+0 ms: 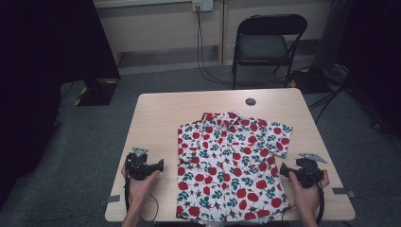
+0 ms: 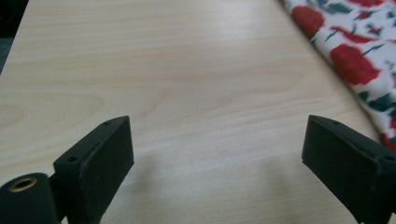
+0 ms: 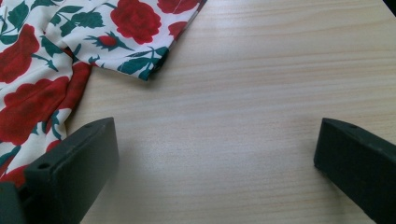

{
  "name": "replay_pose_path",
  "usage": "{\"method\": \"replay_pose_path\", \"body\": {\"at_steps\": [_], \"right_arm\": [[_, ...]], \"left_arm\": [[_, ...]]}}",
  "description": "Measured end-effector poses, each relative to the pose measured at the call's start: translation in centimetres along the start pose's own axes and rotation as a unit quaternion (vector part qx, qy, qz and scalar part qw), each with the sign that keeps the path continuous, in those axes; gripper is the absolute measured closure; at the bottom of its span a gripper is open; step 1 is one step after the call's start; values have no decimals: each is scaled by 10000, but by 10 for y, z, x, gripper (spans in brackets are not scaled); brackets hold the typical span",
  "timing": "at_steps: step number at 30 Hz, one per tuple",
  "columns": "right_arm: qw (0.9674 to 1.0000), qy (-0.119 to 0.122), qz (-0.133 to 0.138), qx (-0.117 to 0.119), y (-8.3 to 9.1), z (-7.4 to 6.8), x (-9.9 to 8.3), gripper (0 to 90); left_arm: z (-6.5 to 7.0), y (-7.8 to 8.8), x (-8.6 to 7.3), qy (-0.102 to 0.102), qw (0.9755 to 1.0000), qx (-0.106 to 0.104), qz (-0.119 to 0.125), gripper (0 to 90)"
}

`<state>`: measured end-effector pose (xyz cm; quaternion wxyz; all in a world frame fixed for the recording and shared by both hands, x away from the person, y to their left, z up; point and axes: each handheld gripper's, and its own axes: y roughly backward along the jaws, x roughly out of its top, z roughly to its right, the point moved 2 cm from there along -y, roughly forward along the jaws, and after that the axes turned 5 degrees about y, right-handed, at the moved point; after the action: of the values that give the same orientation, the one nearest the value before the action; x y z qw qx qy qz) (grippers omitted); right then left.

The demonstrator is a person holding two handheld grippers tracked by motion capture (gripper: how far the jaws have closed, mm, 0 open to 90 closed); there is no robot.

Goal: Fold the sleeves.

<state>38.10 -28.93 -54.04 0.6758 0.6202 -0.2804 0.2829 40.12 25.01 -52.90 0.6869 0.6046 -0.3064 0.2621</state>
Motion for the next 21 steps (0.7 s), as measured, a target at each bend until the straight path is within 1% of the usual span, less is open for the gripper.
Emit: {"method": "replay_pose_path", "body": {"at_steps": [1,2,4,5,6,9,11,13,15,18,19,20,21], "right_arm": [[10000,1,1,0,0,0,0,0],[10000,-1,-1,0,0,0,0,0],[10000,3,0,0,0,0,0,0],[10000,2,-1,0,0,0,0,0],[10000,1,-1,0,0,0,0,0],[10000,26,0,18,0,0,0,0],[10000,31,-2,27,0,1,0,0],[10000,30,-1,28,-1,0,1,0],[10000,32,-26,36,-1,0,1,0],[9997,39,-210,139,0,2,5,4],[9996,26,-201,215,1,3,6,49],[9995,5,-152,292,2,5,8,74],[9993,16,-118,352,3,7,9,41]], "left_arm": [[0,-2,-1,12,10000,4,-19,79],[1,-4,-2,-22,10000,41,-36,76],[1,-9,-4,-49,9998,158,-147,76],[0,-10,-5,41,9998,145,-106,74],[0,-11,-5,80,9998,159,-93,59],[-1,-11,-7,91,9998,175,33,58],[0,-10,-8,154,9996,238,30,53],[0,-11,-8,164,9995,253,18,45],[0,-12,-7,224,9993,304,-10,20],[1,-13,-6,226,9992,330,-38,0],[1,-13,-6,231,9992,332,-38,0],[1,-13,-6,231,9992,332,-37,0],[1,-13,-6,232,9992,333,-37,0]]}}
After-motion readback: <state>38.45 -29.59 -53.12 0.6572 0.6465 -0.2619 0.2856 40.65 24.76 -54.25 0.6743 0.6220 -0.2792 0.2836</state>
